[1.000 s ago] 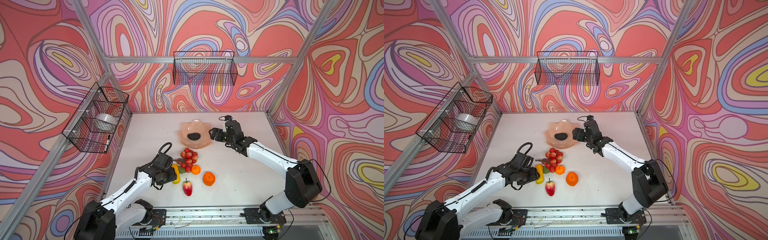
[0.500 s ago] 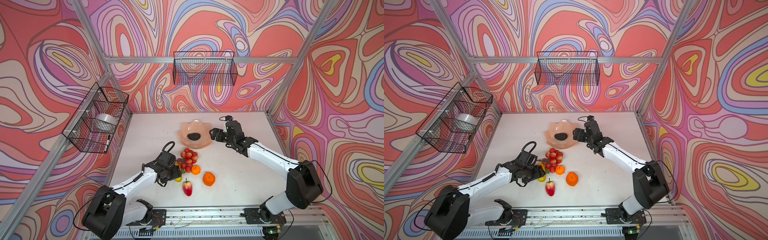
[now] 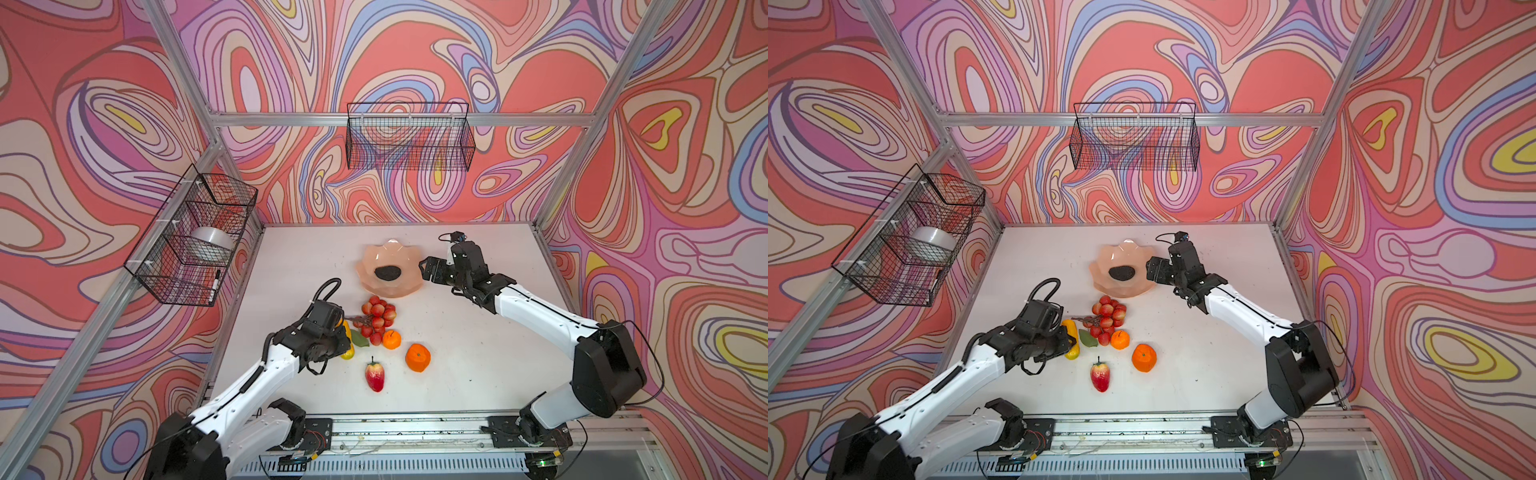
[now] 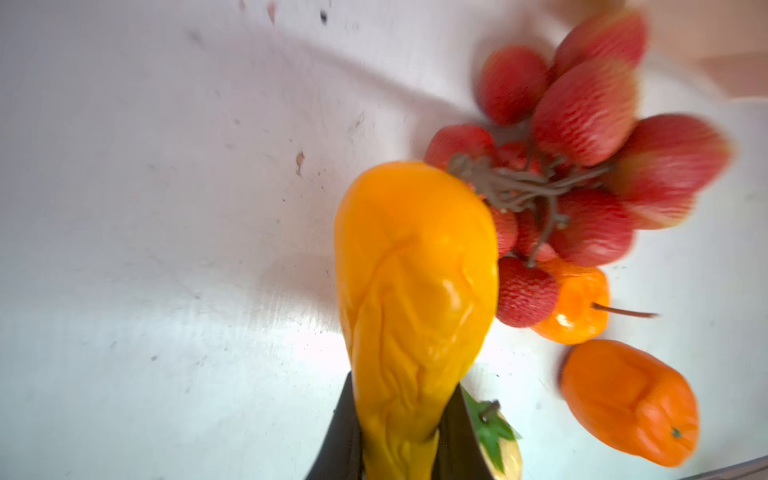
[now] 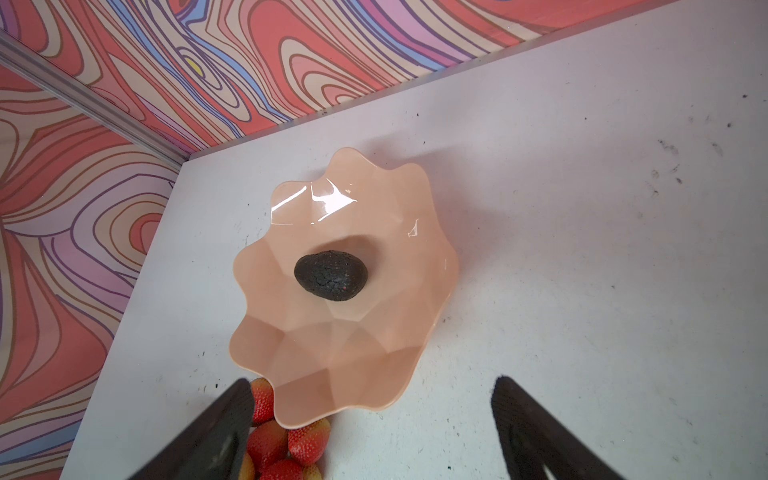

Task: Place and organize the fake fruits in the fruit bowl
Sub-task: 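Carry the mango into the bowl beside the avocado and release it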

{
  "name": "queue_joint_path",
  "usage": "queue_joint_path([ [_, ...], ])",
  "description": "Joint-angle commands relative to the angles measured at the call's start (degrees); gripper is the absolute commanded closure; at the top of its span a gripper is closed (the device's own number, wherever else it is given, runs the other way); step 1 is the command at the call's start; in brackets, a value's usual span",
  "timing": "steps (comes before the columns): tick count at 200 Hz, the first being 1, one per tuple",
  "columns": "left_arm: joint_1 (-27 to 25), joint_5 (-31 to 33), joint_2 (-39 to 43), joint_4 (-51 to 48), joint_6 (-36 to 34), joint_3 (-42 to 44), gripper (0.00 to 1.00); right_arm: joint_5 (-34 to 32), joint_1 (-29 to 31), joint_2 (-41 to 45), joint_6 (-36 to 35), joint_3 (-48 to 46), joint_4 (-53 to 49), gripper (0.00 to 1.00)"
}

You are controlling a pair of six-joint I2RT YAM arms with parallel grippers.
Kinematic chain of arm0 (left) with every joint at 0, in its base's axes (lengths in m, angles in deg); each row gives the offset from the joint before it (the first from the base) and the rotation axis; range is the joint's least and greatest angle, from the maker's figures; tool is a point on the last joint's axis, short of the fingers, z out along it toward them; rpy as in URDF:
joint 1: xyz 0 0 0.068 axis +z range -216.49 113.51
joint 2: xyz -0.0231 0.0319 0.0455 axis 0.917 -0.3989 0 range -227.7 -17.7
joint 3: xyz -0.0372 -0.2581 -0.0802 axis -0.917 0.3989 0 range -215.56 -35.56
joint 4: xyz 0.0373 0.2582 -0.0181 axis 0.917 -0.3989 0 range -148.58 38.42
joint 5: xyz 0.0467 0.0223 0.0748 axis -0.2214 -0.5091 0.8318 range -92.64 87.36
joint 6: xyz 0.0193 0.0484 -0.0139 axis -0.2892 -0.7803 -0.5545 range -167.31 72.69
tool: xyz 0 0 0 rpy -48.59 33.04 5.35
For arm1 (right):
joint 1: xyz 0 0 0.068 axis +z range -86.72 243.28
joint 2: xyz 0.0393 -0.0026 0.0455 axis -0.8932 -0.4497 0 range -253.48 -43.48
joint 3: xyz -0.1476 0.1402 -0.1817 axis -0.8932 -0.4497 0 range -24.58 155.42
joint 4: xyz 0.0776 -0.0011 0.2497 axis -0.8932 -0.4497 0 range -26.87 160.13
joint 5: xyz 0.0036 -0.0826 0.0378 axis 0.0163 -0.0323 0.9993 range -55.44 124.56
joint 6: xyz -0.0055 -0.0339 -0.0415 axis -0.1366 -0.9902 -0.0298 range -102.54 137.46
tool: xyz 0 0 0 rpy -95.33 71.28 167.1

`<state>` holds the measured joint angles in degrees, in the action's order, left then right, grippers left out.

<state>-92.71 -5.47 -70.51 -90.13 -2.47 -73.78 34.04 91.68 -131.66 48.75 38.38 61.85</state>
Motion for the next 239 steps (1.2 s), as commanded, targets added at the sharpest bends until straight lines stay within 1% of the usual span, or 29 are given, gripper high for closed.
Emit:
queue_joint_path([
  [1,0.0,5.0,4.4,-8.9,-2.9,-6.5,0.89,0.7,-0.3,-0.3,0.7,-0.4,0.4,0.06],
  [14,0.0,4.3,2.4,-6.9,-5.7,-10.4,0.89,1.5,-0.3,-0.4,0.9,-0.4,0.6,0.06],
  [27,0.0,3.3,-2.5,-3.7,-8.3,-14.7,0.89,1.9,-0.4,0.2,0.8,-1.1,0.9,0.06],
  [44,0.1,1.2,-12.6,1.4,-11.9,-21.0,0.88,1.5,-0.4,2.6,0.5,-2.9,1.5,0.06],
  [59,0.1,-0.9,-22.9,4.3,-14.8,-28.7,0.88,0.6,-0.4,5.3,0.1,-4.1,0.7,0.06],
  [73,0.0,-3.6,-32.5,4.7,-17.2,-37.1,0.88,-0.9,-0.4,8.0,-0.3,-4.8,-1.5,0.05],
  [87,0.1,-6.8,-41.4,3.6,-18.7,-45.7,0.90,-2.5,-0.3,10.8,-0.5,-5.7,-3.4,0.05],
  [102,0.0,-10.1,-48.7,3.3,-19.1,-52.7,0.92,-3.5,-0.4,13.6,0.1,-7.0,-4.6,0.04],
  [122,-0.3,-14.6,-56.3,3.9,-19.3,-59.1,0.91,-4.9,-0.5,16.9,1.5,-9.1,-5.8,0.04],
  [149,-1.7,-16.2,-65.7,2.3,-19.6,-67.1,0.91,-5.6,-0.6,19.1,3.3,-11.8,-6.3,0.04],
  [172,-2.4,-16.3,-72.0,1.3,-18.2,-71.7,0.92,-5.3,-0.6,19.8,4.4,-13.3,-6.5,0.04],
  [207,-2.4,-14.6,-77.6,0.8,-16.9,-75.5,0.90,-3.5,-0.6,20.1,5.4,-14.5,-5.9,0.04],
  [229,-2.4,-14.3,-79.6,0.8,-15.8,-75.9,0.87,-3.7,-0.5,20.2,5.5,-14.5,-6.2,0.05],
  [239,-2.4,-14.4,-80.1,1.0,-15.4,-75.6,0.83,-3.9,-0.6,20.2,5.5,-14.4,-6.5,0.05],
])
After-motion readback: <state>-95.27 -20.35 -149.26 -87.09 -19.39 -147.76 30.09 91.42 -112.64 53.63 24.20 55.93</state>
